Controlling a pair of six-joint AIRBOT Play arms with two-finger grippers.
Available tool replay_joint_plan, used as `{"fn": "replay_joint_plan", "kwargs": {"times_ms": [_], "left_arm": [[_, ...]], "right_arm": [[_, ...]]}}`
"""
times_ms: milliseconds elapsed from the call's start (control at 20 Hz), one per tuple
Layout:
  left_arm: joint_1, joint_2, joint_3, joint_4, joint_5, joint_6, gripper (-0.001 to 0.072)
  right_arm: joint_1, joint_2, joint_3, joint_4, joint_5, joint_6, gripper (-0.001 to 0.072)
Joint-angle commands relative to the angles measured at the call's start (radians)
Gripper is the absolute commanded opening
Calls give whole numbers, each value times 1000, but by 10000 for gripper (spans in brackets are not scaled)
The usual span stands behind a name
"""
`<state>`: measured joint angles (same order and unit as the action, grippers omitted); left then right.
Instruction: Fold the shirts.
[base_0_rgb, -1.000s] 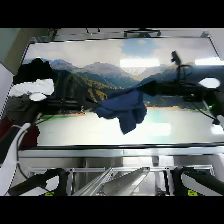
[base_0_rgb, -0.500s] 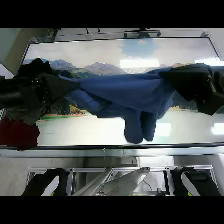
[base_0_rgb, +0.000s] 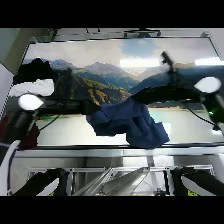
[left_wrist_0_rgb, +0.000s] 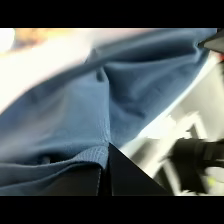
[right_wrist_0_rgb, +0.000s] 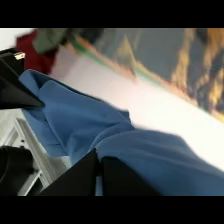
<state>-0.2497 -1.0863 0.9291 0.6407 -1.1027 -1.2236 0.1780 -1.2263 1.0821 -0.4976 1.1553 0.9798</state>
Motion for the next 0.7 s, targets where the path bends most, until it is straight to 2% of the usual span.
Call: {"fn": "replay_joint_plan", "kwargs": {"times_ms": [0, 100, 150, 250, 400, 500, 600, 650], "left_arm": [[0, -207, -48, 23, 53, 71, 88], [43, -303, 20, 23, -10, 101, 682], [74, -338, 61, 24, -51, 106, 708], [131, -398, 132, 24, -154, 109, 708], [175, -433, 121, 24, -241, 109, 708], [165, -419, 30, 23, -240, 124, 708], [133, -395, -81, 23, -217, 132, 708], [111, -380, -132, 22, -198, 133, 708]], "right_arm": [[4, -242, 5, -14, -22, 0, 357], [-52, -276, 48, -15, -1, 1, 384], [-88, -269, 69, -15, 25, 1, 384], [-166, -227, 85, -19, 111, 1, 384], [-219, -144, 20, -145, 199, 16, 384], [-193, -83, -117, -173, 172, -22, 385], [-126, -55, -254, -173, 66, -109, 388], [-87, -62, -291, -173, 10, -147, 419]]}}
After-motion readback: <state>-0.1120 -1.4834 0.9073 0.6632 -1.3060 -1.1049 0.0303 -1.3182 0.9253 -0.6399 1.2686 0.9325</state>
